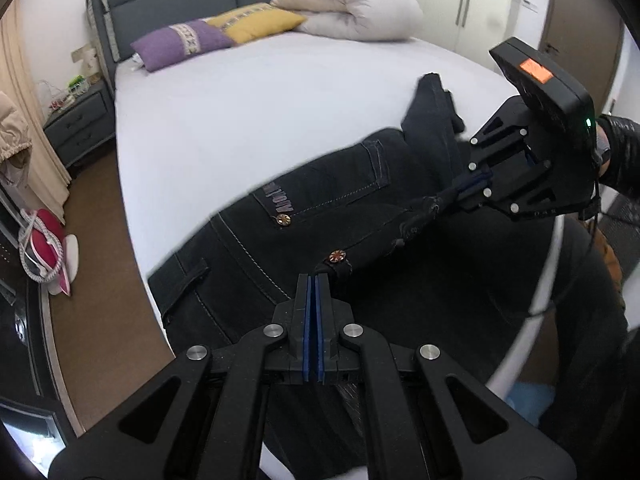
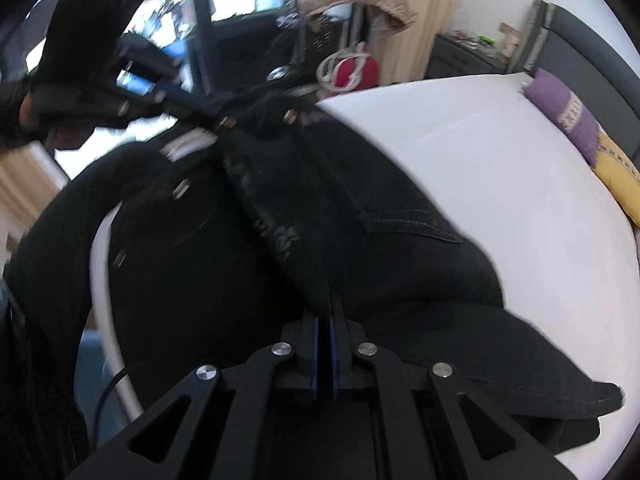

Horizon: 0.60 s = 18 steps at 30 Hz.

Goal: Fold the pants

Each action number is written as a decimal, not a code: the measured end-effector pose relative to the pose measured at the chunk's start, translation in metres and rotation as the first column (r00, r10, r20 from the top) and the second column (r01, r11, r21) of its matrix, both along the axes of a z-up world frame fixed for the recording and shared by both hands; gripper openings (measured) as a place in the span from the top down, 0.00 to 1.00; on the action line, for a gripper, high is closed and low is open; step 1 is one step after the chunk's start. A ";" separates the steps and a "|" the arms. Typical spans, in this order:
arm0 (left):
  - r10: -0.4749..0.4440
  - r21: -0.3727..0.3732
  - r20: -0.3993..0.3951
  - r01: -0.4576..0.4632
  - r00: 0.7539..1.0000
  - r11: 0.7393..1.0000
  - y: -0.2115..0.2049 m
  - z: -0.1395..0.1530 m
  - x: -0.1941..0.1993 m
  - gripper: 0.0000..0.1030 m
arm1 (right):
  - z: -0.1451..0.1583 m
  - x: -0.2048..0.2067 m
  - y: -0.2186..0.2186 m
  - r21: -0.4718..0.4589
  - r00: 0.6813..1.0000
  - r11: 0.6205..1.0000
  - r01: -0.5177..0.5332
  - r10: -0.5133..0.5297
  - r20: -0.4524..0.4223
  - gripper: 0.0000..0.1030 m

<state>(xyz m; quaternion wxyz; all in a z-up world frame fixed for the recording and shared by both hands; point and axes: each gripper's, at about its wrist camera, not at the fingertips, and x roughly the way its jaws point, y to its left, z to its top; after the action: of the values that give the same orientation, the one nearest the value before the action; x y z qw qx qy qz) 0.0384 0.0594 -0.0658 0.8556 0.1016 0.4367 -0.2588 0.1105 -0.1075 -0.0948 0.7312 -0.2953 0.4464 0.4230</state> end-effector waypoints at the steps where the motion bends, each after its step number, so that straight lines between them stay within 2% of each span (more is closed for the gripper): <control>1: -0.010 0.004 -0.012 0.010 1.000 1.000 -0.004 -0.003 -0.010 1.00 | -0.002 -0.010 0.001 -0.014 1.000 1.000 -0.016 0.016 0.000 0.94; 6: -0.046 0.025 -0.076 0.048 0.996 0.999 -0.021 -0.022 -0.050 1.00 | -0.017 -0.058 0.005 -0.092 0.996 0.992 -0.084 0.085 0.006 0.95; 11: -0.092 0.037 -0.085 0.096 0.992 0.995 -0.032 -0.021 -0.083 1.00 | -0.016 -0.073 0.008 -0.131 0.995 0.988 -0.086 0.092 0.042 0.95; 15: -0.159 0.039 -0.110 0.164 0.981 0.986 -0.040 -0.016 -0.093 1.00 | -0.014 -0.094 0.017 -0.214 0.984 0.966 -0.142 0.162 0.080 0.95; 18: -0.183 0.051 -0.133 0.192 0.974 0.980 -0.039 -0.018 -0.095 1.00 | -0.017 -0.106 0.017 -0.242 0.980 0.957 -0.162 0.185 0.077 0.94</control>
<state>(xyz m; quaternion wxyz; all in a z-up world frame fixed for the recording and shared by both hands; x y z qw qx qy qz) -0.0565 0.0201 -0.0842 0.7940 0.1529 0.4869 -0.3303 0.0046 -0.0910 -0.1115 0.6724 -0.4383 0.4287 0.4148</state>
